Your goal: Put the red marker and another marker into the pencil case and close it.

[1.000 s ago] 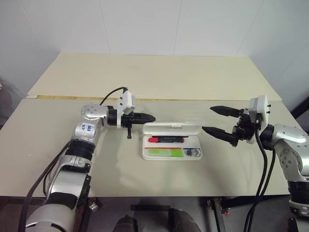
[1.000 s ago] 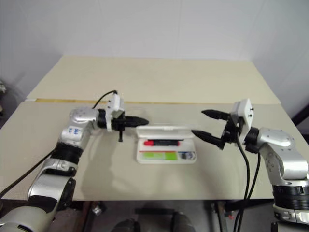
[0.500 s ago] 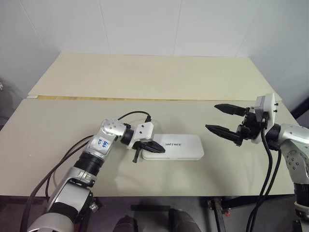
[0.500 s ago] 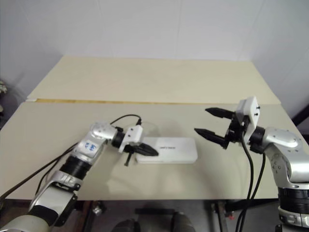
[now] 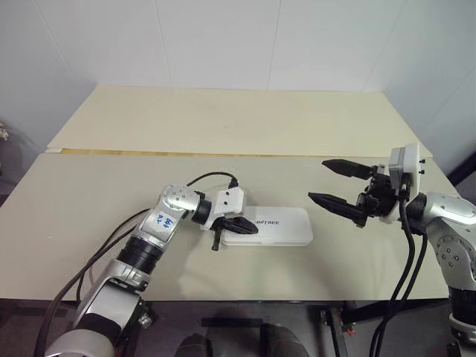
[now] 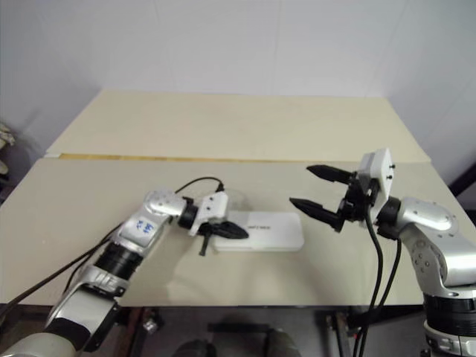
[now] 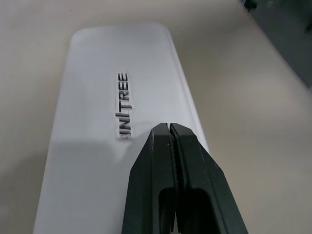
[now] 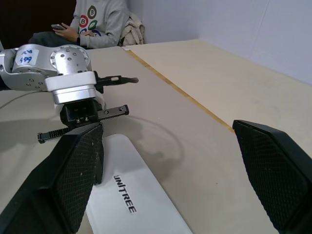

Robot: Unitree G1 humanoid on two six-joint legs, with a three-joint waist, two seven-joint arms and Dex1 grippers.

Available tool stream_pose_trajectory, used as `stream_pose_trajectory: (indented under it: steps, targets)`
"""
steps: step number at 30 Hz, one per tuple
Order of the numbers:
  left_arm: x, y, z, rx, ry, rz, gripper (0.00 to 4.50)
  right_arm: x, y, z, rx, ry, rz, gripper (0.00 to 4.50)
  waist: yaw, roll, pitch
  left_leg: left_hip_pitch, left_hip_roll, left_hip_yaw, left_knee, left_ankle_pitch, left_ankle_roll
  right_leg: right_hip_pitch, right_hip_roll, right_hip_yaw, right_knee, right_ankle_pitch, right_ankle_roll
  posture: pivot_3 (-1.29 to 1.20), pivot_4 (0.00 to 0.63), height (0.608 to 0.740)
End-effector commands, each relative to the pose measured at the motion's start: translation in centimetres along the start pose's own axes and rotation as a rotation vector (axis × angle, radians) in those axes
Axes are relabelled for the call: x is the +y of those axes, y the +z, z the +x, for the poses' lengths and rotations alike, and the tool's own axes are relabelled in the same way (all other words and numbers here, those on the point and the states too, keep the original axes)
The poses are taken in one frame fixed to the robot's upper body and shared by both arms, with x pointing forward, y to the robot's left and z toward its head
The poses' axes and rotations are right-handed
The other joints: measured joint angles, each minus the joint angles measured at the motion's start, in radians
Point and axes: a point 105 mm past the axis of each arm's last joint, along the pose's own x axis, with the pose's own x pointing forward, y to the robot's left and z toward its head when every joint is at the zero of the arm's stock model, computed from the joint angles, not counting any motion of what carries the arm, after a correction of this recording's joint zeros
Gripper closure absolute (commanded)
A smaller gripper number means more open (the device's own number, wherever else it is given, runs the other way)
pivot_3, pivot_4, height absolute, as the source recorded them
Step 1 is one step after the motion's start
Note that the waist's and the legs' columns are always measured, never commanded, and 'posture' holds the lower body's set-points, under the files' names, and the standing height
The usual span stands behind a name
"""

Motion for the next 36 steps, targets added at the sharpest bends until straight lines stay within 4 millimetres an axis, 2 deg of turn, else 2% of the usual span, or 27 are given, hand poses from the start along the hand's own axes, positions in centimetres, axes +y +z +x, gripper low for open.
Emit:
stream_pose_trajectory:
  steps: [1,7,11,18,25,32,35,36]
  targets:
    - [1.0,3.8,-4.0,-0.138,0.104,0.065,4.46,0.2,-0.1,0.4,0.021,0.066,-0.046,0.0,-0.004,0.0,0.0,0.0,0.0,0.0,0.0,0.0,0.0,-0.001,0.0,0.0,0.0,0.0,0.0,0.0,0.15,0.74]
    - [0.3,4.7,-9.1,-0.166,0.202,0.056,4.46,-0.9,-0.3,0.8,0.034,0.108,-0.072,0.0,-0.002,0.0,0.0,0.001,0.001,0.002,-0.001,0.0,0.0,0.0,0.0,0.0,0.0,0.0,0.0,0.0,0.15,0.74]
    - [-1.3,4.4,-12.4,-0.135,0.277,0.024,4.46,-1.5,-0.3,1.0,0.048,0.149,-0.096,0.0,-0.002,0.0,0.0,0.001,0.001,0.002,-0.002,0.0,0.0,0.0,-0.001,0.0,-0.001,0.0,0.0,0.0,0.15,0.74]
    - [-2.8,3.2,-15.8,-0.092,0.42,-0.015,4.46,-2.0,-0.7,1.7,0.047,0.186,-0.116,0.0,0.001,0.0,0.0,0.001,0.001,0.002,-0.003,-0.001,-0.001,0.0,-0.002,-0.002,-0.002,0.0,-0.001,0.0,0.15,0.74]
    - [-4.1,2.0,-18.8,-0.016,0.484,-0.039,4.46,-3.7,-1.5,-0.4,0.128,0.156,-0.146,0.0,-0.002,0.001,0.0,0.001,0.001,0.003,-0.004,-0.001,-0.001,-0.001,-0.002,-0.002,-0.003,-0.001,-0.002,0.0,0.15,0.74]
    - [-4.2,1.2,-19.2,-0.009,0.5,-0.055,4.46,-4.3,-1.7,-1.4,0.181,0.153,-0.164,0.0,-0.002,0.001,0.0,0.003,0.002,0.004,-0.006,-0.001,-0.001,-0.001,-0.002,-0.002,-0.003,-0.002,-0.003,0.0,0.15,0.74]
    - [-4.5,0.9,-18.7,-0.007,0.466,-0.06,3.87,-4.1,-2.0,-2.1,0.213,0.166,-0.165,0.0,-0.002,0.001,0.0,0.003,0.001,0.004,-0.007,-0.001,-0.001,-0.001,-0.002,-0.002,-0.004,-0.002,-0.003,0.0,0.15,0.74]
    - [-4.4,0.9,-18.6,-0.012,0.463,-0.068,3.56,-4.1,-2.0,-2.3,0.219,0.162,-0.166,0.0,-0.002,0.001,0.0,0.003,0.001,0.004,-0.007,-0.001,-0.001,-0.001,-0.003,-0.002,-0.004,-0.002,-0.003,0.0,0.15,0.74]
